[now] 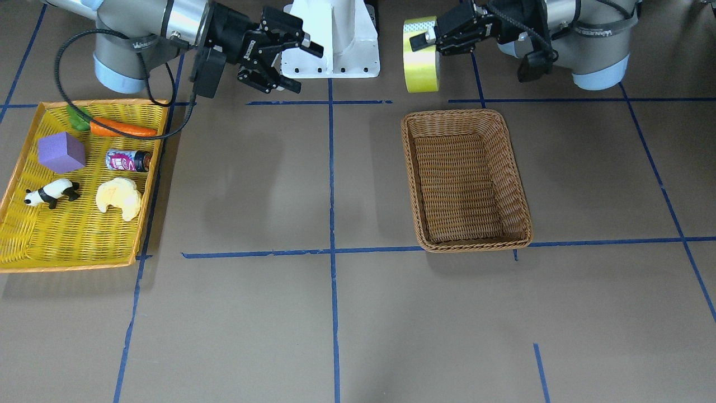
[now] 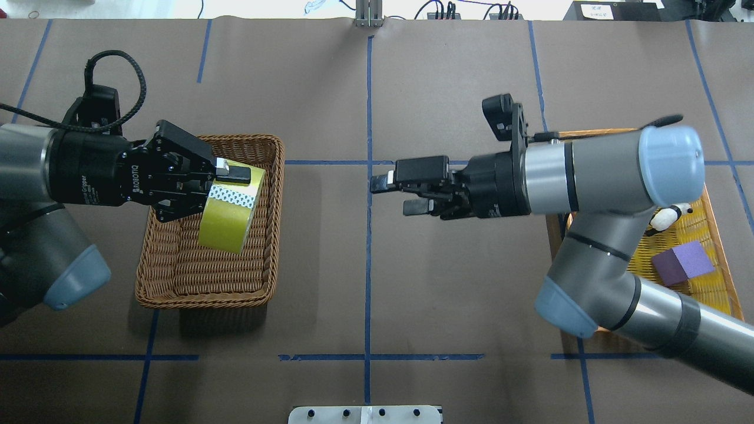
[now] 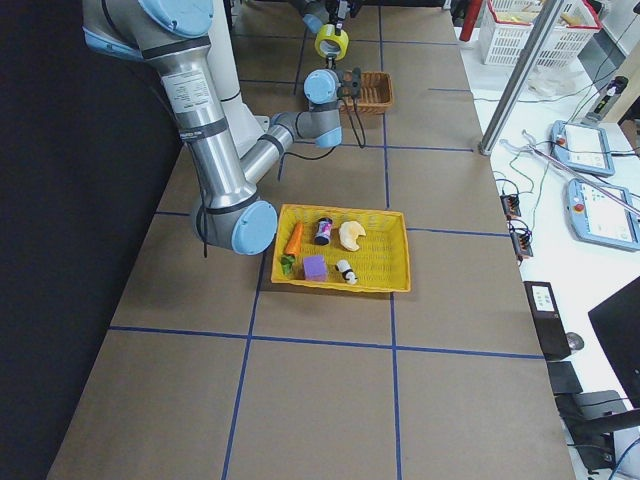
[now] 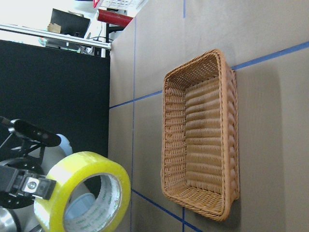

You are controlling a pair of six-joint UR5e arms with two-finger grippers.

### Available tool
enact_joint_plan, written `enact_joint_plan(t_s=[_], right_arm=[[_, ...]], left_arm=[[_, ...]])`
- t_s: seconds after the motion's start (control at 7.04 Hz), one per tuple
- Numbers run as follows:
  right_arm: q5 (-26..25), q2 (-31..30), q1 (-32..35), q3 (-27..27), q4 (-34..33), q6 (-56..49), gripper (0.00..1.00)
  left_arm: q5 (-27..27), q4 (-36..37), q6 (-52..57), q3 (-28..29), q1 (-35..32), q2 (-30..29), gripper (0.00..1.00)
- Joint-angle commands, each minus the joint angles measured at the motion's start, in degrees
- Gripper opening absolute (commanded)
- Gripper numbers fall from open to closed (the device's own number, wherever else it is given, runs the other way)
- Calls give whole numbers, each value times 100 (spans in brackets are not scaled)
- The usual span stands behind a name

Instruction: Move tape to another basket

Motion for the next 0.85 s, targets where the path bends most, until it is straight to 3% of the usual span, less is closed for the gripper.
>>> enact_joint_plan(t_s=[0.0,0.14,0.71], right_arm=[[224,177,301,20,-1874,-1197,100],[242,160,467,28,-2848,-1683,100],[154,151,1389,37,-6235,-5387,100]], left_arm=[[-495,1383,1359,-67,-275,-5,0],[-609,1998,1868,-102,-355,4,0],[-418,3600,4082,-164,-321,65,0]])
